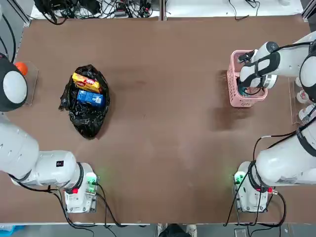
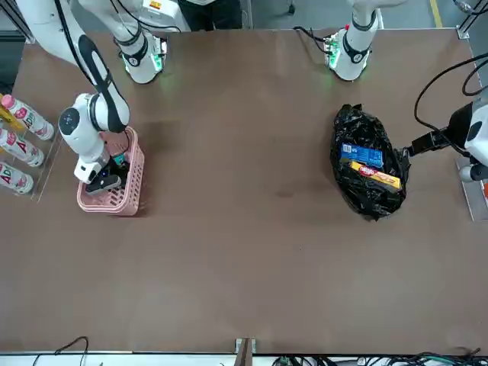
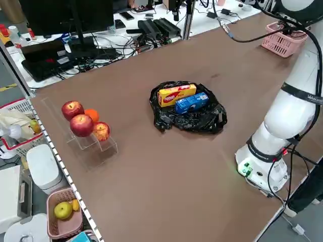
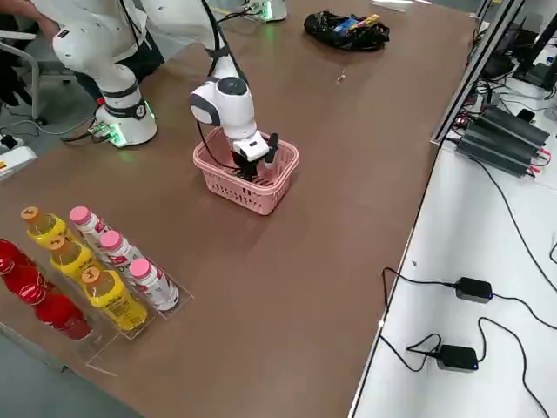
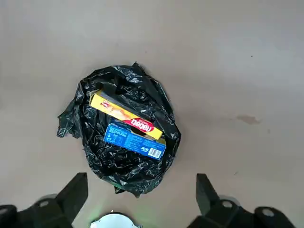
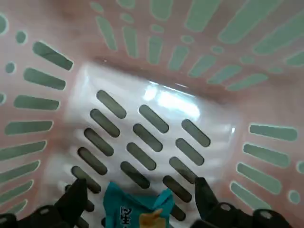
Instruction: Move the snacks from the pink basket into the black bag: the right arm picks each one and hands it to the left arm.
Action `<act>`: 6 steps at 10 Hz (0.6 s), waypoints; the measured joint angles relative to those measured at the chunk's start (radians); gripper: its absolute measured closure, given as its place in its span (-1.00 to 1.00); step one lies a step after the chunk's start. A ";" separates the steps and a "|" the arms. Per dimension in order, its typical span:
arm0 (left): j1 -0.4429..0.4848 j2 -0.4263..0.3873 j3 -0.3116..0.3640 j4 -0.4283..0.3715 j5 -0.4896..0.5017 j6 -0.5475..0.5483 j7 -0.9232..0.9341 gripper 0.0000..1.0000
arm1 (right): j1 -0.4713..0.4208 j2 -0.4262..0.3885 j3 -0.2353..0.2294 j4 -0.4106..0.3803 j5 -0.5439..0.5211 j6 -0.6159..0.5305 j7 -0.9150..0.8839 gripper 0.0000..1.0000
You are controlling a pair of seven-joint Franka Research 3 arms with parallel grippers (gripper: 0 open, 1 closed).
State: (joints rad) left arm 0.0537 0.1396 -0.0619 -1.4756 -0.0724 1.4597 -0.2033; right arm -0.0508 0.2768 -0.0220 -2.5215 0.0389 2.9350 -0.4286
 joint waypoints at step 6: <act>0.000 0.000 0.000 0.000 0.000 0.000 0.000 -1.00 | -0.009 0.014 0.000 0.003 0.000 0.019 -0.031 -0.46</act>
State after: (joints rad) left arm 0.0539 0.1396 -0.0617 -1.4755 -0.0724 1.4597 -0.2033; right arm -0.0596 0.2904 -0.0221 -2.5189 0.0389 2.9544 -0.4600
